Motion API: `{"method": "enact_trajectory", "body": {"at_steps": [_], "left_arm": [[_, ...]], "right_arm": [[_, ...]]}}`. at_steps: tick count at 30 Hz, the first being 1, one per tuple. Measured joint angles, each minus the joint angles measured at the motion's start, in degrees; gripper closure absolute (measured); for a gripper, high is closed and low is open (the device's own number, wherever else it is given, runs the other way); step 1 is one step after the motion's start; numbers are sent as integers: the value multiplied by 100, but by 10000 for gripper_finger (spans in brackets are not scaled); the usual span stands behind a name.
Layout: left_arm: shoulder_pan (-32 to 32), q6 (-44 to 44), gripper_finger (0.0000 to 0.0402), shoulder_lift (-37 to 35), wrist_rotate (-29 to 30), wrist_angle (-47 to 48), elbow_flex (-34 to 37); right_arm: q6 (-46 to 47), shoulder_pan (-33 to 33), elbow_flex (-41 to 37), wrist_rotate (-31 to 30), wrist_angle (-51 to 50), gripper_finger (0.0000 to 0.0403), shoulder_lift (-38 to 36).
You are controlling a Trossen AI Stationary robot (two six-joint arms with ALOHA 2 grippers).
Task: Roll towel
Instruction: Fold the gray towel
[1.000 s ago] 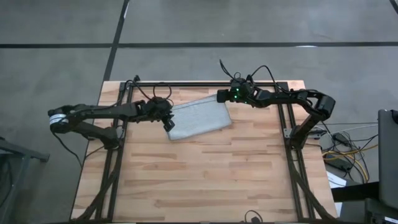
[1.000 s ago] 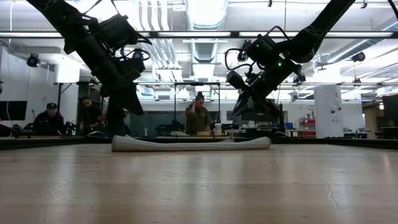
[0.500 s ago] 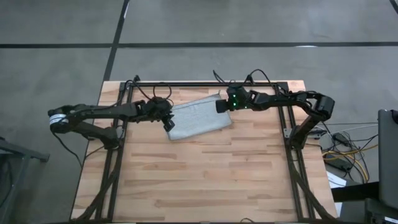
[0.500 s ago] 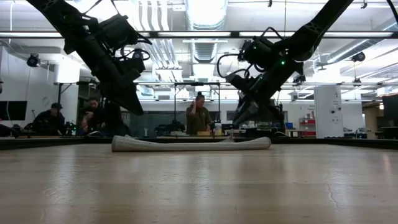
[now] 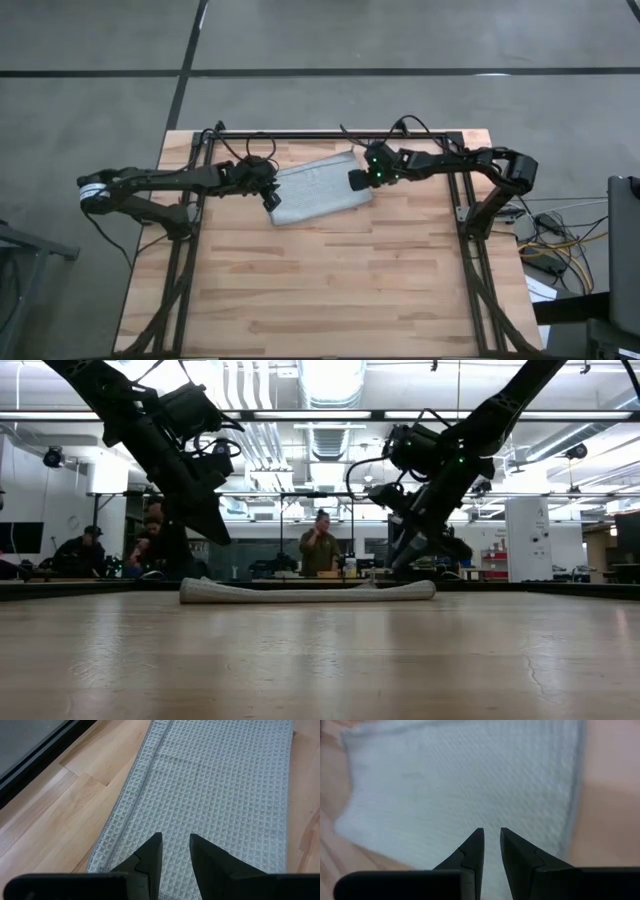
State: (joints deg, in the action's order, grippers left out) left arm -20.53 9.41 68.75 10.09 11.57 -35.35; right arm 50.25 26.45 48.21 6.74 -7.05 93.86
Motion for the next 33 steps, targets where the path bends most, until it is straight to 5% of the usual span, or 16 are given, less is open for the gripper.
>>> {"method": "enact_trajectory", "body": {"at_steps": [33], "left_arm": [[0, -1, 298, 0, 1, 0, 0]], "right_arm": [[474, -838, -345, 132, -870, 342, 0]]}}
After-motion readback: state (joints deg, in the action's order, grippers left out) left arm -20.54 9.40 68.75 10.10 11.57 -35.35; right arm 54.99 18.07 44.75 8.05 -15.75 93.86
